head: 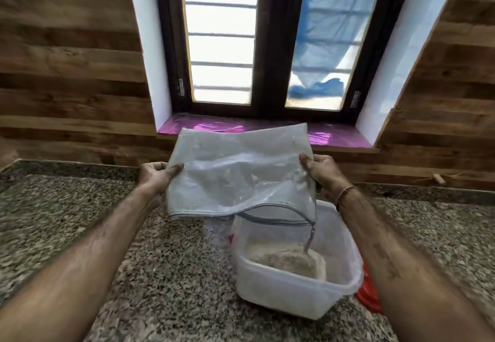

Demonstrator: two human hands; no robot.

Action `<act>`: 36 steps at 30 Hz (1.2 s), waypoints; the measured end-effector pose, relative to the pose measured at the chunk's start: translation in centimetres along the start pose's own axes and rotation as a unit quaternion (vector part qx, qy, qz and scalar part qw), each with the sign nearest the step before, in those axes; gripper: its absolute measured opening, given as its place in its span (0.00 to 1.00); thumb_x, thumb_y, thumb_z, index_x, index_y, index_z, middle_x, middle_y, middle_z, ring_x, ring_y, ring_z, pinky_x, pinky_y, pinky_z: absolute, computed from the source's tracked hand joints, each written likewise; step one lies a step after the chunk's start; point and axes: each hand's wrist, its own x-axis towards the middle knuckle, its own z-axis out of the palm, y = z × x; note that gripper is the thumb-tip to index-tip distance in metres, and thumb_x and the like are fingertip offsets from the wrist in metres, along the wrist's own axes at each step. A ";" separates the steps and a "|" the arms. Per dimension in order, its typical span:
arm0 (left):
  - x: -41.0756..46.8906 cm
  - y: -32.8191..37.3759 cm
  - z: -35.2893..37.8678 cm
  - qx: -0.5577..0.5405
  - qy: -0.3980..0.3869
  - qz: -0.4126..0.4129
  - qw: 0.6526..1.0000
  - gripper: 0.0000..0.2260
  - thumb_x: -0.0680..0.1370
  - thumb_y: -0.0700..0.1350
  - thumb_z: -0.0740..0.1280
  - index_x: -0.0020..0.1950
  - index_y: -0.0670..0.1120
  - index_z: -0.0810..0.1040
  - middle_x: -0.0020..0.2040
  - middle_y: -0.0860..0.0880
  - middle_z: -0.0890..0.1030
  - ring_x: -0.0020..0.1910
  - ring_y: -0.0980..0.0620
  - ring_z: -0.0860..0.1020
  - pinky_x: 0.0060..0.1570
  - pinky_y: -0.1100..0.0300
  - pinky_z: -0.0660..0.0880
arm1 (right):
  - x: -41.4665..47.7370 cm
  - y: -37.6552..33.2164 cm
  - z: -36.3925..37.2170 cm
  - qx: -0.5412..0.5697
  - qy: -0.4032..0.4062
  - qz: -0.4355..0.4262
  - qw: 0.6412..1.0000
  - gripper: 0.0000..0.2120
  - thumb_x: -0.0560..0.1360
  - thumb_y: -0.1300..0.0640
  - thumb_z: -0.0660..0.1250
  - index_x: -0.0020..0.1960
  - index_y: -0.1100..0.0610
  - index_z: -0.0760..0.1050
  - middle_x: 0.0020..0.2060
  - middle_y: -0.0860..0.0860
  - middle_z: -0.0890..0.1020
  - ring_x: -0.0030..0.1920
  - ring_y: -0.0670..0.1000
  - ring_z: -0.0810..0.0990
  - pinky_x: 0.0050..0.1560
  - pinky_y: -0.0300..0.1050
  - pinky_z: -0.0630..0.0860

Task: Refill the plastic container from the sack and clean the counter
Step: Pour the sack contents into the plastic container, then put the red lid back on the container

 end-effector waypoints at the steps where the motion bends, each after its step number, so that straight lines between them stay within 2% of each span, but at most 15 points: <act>1: 1.3 -0.5 -1.7 0.010 0.002 -0.001 1.000 0.10 0.73 0.41 0.78 0.40 0.43 0.77 0.40 0.43 0.81 0.31 0.51 0.77 0.19 0.67 0.73 | 0.2 -0.2 2.0 0.002 -0.006 0.009 1.000 0.13 0.82 0.57 0.66 0.40 0.61 0.77 0.27 0.53 0.82 0.21 0.47 0.80 0.21 0.39 0.76; 4: 4.3 -2.1 -6.6 0.029 0.013 -0.012 0.999 0.12 0.75 0.41 0.77 0.37 0.44 0.76 0.38 0.44 0.80 0.31 0.50 0.76 0.26 0.63 0.76 | 1.2 0.0 7.7 -0.020 -0.027 0.033 0.999 0.12 0.81 0.58 0.67 0.41 0.64 0.78 0.28 0.54 0.83 0.23 0.50 0.82 0.23 0.43 0.79; 8: 8.1 -5.4 -14.0 0.088 0.034 -0.031 0.995 0.11 0.75 0.44 0.77 0.37 0.44 0.77 0.37 0.44 0.82 0.32 0.50 0.77 0.38 0.55 0.77 | 2.4 1.9 15.7 -0.068 -0.049 0.081 0.993 0.12 0.80 0.57 0.69 0.42 0.64 0.79 0.35 0.58 0.83 0.30 0.54 0.81 0.36 0.48 0.81; 10: 9.7 -7.3 -17.3 0.141 0.035 -0.035 0.989 0.13 0.76 0.48 0.75 0.36 0.45 0.77 0.35 0.45 0.80 0.34 0.49 0.76 0.38 0.53 0.74 | 2.7 3.2 19.3 -0.090 -0.061 0.100 0.989 0.13 0.80 0.57 0.70 0.40 0.64 0.79 0.37 0.60 0.83 0.35 0.57 0.81 0.44 0.53 0.80; 11: 10.4 -8.4 -18.9 0.175 0.038 -0.033 0.983 0.15 0.77 0.49 0.74 0.35 0.45 0.75 0.33 0.46 0.78 0.34 0.49 0.75 0.37 0.54 0.72 | 2.9 3.9 21.0 -0.102 -0.062 0.106 0.987 0.13 0.79 0.57 0.70 0.39 0.64 0.79 0.36 0.59 0.83 0.34 0.56 0.81 0.43 0.52 0.79; 13: 10.9 -10.4 -21.2 0.249 0.043 -0.020 0.967 0.19 0.79 0.51 0.70 0.33 0.46 0.69 0.30 0.47 0.72 0.33 0.49 0.71 0.33 0.56 0.64 | 2.9 5.6 23.8 -0.131 -0.064 0.115 0.983 0.13 0.79 0.59 0.70 0.37 0.63 0.77 0.28 0.54 0.82 0.26 0.50 0.80 0.34 0.41 0.79; 15: 11.0 -12.6 -23.4 0.305 0.054 -0.033 0.950 0.20 0.80 0.52 0.68 0.33 0.46 0.67 0.30 0.48 0.71 0.32 0.48 0.70 0.31 0.55 0.61 | 2.8 7.7 26.6 -0.173 -0.063 0.124 0.975 0.12 0.79 0.60 0.71 0.37 0.62 0.78 0.30 0.53 0.83 0.25 0.48 0.79 0.29 0.37 0.76; 19: 10.9 -17.1 -25.4 0.328 0.065 -0.068 0.940 0.18 0.80 0.55 0.69 0.36 0.46 0.71 0.35 0.46 0.77 0.36 0.46 0.74 0.37 0.53 0.69 | 1.8 13.0 28.7 -0.232 -0.046 0.157 0.959 0.10 0.76 0.59 0.73 0.38 0.60 0.79 0.32 0.53 0.81 0.27 0.48 0.77 0.31 0.39 0.73; 22: 10.3 -19.9 -25.5 0.297 0.063 -0.098 0.948 0.12 0.78 0.52 0.72 0.43 0.45 0.76 0.46 0.49 0.79 0.45 0.44 0.79 0.45 0.52 0.74 | 0.6 16.2 28.6 -0.239 -0.022 0.191 0.952 0.12 0.75 0.59 0.74 0.34 0.58 0.78 0.33 0.55 0.81 0.29 0.50 0.75 0.34 0.42 0.73; 25: 9.4 -22.6 -25.6 0.279 0.047 -0.146 0.948 0.11 0.76 0.49 0.75 0.49 0.45 0.77 0.46 0.44 0.83 0.45 0.42 0.81 0.43 0.53 0.76 | -0.4 18.9 28.2 -0.253 -0.026 0.228 0.940 0.14 0.74 0.59 0.76 0.33 0.56 0.75 0.31 0.56 0.80 0.29 0.52 0.74 0.31 0.43 0.70; 27: 8.8 -24.0 -25.8 0.279 0.039 -0.165 0.945 0.13 0.74 0.47 0.77 0.52 0.46 0.75 0.48 0.43 0.82 0.45 0.42 0.81 0.44 0.51 0.78 | -1.3 19.8 28.1 -0.265 -0.030 0.244 0.932 0.12 0.71 0.60 0.78 0.35 0.55 0.76 0.37 0.59 0.84 0.35 0.53 0.79 0.35 0.45 0.74; 29: 7.9 -24.6 -25.4 0.283 0.042 -0.153 0.946 0.17 0.74 0.45 0.77 0.54 0.48 0.71 0.48 0.44 0.81 0.43 0.42 0.80 0.44 0.49 0.79 | -2.2 20.4 28.1 -0.290 -0.032 0.242 0.925 0.13 0.71 0.61 0.78 0.39 0.52 0.75 0.38 0.53 0.83 0.36 0.50 0.79 0.35 0.42 0.74; 31: 7.0 -24.9 -25.0 0.300 0.044 -0.108 0.947 0.17 0.76 0.39 0.73 0.57 0.49 0.68 0.48 0.46 0.78 0.40 0.44 0.77 0.38 0.53 0.76 | -3.3 21.5 28.2 -0.309 -0.045 0.238 0.920 0.15 0.69 0.59 0.80 0.45 0.51 0.74 0.40 0.50 0.81 0.39 0.50 0.79 0.35 0.43 0.74; 33: 6.3 -25.0 -24.7 0.326 0.022 -0.070 0.942 0.12 0.77 0.32 0.68 0.56 0.45 0.72 0.49 0.48 0.79 0.40 0.45 0.77 0.34 0.59 0.70 | -3.9 23.5 27.8 -0.327 -0.049 0.247 0.911 0.21 0.65 0.54 0.82 0.52 0.54 0.75 0.46 0.52 0.83 0.45 0.53 0.82 0.43 0.48 0.80; 36: 6.1 -25.9 -24.8 0.322 0.005 -0.072 0.944 0.15 0.76 0.26 0.62 0.47 0.44 0.80 0.51 0.49 0.82 0.46 0.43 0.81 0.38 0.63 0.70 | -4.8 26.2 27.1 -0.380 -0.048 0.257 0.887 0.15 0.64 0.49 0.82 0.43 0.57 0.83 0.40 0.52 0.87 0.40 0.52 0.85 0.43 0.50 0.84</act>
